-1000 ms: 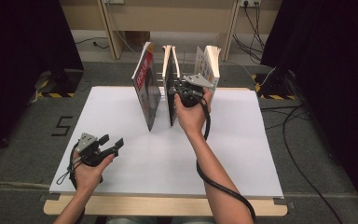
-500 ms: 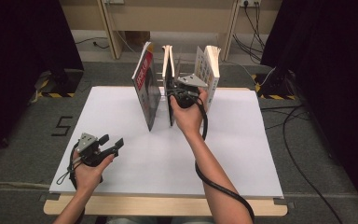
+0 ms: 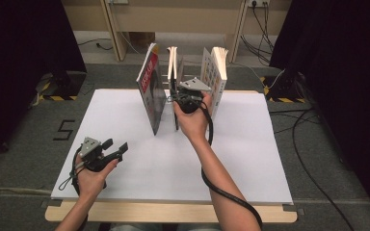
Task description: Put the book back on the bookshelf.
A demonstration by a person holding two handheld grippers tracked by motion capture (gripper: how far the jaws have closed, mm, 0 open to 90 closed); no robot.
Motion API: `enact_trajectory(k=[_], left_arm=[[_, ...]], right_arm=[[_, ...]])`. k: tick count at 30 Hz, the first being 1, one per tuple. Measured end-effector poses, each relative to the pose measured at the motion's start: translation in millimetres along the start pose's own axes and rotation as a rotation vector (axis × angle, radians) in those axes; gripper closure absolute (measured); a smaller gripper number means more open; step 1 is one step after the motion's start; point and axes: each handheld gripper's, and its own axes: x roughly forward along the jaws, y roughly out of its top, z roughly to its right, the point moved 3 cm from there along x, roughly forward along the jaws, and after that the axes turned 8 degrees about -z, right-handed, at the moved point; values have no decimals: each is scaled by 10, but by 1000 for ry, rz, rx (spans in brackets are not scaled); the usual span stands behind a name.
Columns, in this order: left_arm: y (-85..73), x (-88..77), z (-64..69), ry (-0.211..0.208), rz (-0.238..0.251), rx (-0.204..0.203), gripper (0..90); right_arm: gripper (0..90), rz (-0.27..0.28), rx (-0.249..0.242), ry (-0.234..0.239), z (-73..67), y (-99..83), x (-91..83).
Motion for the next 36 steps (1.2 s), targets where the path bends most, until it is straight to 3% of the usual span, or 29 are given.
enact_trajectory(k=[20, 36], left_arm=[[-5, 5, -9, 3, -2, -1, 316], [-11, 13, -7, 3, -7, 2, 314]], right_arm=[[688, -8, -15, 17, -89, -30, 59], [636, 11, -7, -4, -40, -21, 22]])
